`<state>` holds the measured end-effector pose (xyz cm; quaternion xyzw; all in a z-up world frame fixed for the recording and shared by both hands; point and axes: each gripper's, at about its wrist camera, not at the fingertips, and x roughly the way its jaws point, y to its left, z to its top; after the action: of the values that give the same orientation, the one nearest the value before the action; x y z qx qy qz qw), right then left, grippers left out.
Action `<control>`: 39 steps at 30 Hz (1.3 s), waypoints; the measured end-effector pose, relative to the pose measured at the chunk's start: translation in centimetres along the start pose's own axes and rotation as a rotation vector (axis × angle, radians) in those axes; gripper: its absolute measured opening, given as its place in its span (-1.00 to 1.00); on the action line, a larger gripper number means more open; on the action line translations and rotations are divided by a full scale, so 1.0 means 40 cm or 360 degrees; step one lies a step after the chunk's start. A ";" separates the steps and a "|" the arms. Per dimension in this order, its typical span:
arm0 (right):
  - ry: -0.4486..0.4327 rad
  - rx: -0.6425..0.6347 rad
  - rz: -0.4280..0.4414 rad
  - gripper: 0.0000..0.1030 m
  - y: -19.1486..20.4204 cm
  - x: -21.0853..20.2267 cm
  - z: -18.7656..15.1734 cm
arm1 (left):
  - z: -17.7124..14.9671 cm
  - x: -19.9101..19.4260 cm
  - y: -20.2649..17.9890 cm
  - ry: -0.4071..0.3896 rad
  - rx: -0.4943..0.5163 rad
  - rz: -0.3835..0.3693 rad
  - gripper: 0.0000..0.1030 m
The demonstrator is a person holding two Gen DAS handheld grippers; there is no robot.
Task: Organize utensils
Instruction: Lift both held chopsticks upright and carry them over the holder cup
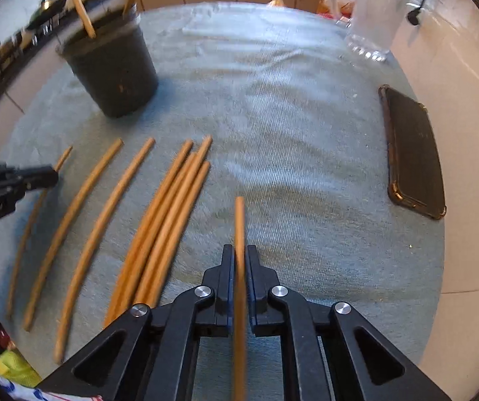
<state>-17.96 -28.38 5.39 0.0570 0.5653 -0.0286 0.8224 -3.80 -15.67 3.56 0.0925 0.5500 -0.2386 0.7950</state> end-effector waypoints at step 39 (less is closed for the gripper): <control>-0.1051 -0.0010 0.0044 -0.87 0.118 -0.487 -0.174 | -0.259 -0.531 0.001 -0.1046 0.0020 -0.0085 -0.89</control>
<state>-30.88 -23.14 21.40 0.0497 0.2673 -0.0327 0.9618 -18.34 -5.52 19.14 0.0008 0.2647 -0.2798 0.9229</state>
